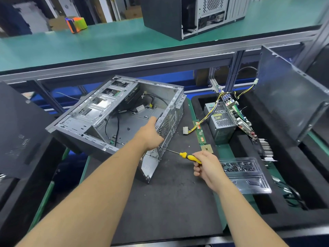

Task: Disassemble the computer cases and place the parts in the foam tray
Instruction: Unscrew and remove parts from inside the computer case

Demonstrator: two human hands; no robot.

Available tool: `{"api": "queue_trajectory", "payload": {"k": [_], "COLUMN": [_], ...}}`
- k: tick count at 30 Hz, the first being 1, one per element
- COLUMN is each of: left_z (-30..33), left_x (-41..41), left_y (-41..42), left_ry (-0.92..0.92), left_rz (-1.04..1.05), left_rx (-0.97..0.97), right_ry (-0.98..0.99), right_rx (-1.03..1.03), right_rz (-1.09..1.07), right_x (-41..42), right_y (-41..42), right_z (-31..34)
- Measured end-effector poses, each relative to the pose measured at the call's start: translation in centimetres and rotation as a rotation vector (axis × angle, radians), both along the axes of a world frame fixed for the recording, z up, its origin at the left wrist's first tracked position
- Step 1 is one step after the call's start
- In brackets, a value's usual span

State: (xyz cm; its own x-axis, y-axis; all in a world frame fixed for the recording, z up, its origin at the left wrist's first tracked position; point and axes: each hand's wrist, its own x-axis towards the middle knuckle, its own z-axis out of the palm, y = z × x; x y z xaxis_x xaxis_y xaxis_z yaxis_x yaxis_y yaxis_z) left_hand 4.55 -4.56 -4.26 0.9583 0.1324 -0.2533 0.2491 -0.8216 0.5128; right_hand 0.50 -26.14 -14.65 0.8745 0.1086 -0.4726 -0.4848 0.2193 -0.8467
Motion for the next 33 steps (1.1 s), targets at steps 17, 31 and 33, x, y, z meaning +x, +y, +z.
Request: {"api": "queue_trajectory", "payload": {"k": [17,31,33], "left_z": [-0.1,-0.3,-0.3], "left_x": [0.2,0.2,0.1], "left_y": [0.5,0.6,0.6], "left_ry": [-0.041,-0.054,-0.055], "left_rz": [-0.026,-0.007,-0.006], "left_rx": [-0.221,-0.264,-0.266], "right_ry": [0.108,-0.173,-0.024], "right_rx": [0.000,-0.172,-0.106], "right_rz": [-0.039,-0.021,-0.030], "right_x": [-0.5,-0.8,-0.6], "right_y": [0.8,0.4,0.8], "right_z": [0.1,0.2,0.8]}}
